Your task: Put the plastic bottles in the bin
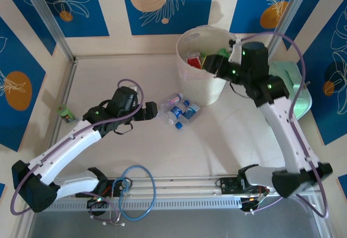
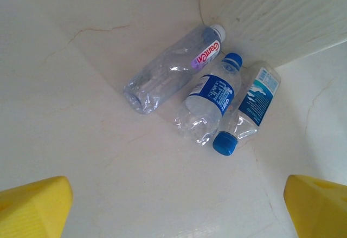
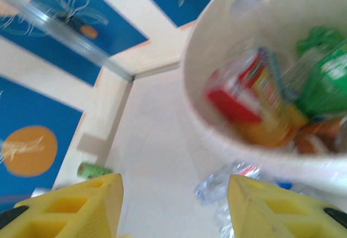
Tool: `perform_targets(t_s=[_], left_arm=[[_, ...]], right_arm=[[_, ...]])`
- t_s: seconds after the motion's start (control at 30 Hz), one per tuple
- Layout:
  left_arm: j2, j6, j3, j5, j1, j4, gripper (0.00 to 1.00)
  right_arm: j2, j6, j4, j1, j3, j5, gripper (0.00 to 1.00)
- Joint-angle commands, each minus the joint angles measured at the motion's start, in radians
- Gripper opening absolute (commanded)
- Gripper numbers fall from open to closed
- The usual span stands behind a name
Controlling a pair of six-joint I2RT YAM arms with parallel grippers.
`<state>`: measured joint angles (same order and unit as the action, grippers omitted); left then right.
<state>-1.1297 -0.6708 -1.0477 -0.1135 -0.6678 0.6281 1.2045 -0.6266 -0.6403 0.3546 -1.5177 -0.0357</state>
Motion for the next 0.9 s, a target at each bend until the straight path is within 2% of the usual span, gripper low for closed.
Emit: perform_targets(t_s=[0.0, 0.17, 0.43, 0.7, 0.87], left_arm=[[-0.019, 0.022, 0.006, -0.021, 0.005, -0.013, 0.99], [-0.082, 0.014, -0.003, -0.030, 0.006, -0.025, 0.98], [-0.243, -0.023, -0.032, -0.017, 0.007, -0.099, 0.93], [-0.453, 0.095, -0.107, -0.026, 0.041, -0.156, 0.89], [-0.570, 0.187, -0.179, -0.071, 0.042, -0.151, 0.96]], right_arm=[[-0.106, 0.021, -0.025, 0.074, 0.069, 0.065, 0.54], [-0.246, -0.020, -0.043, 0.224, 0.215, 0.146, 0.53], [-0.394, -0.131, -0.114, 0.508, 0.421, 0.358, 0.50], [-0.439, -0.215, -0.138, 0.610, 0.514, 0.422, 0.49], [-0.423, -0.222, -0.108, 0.617, 0.522, 0.414, 0.49]])
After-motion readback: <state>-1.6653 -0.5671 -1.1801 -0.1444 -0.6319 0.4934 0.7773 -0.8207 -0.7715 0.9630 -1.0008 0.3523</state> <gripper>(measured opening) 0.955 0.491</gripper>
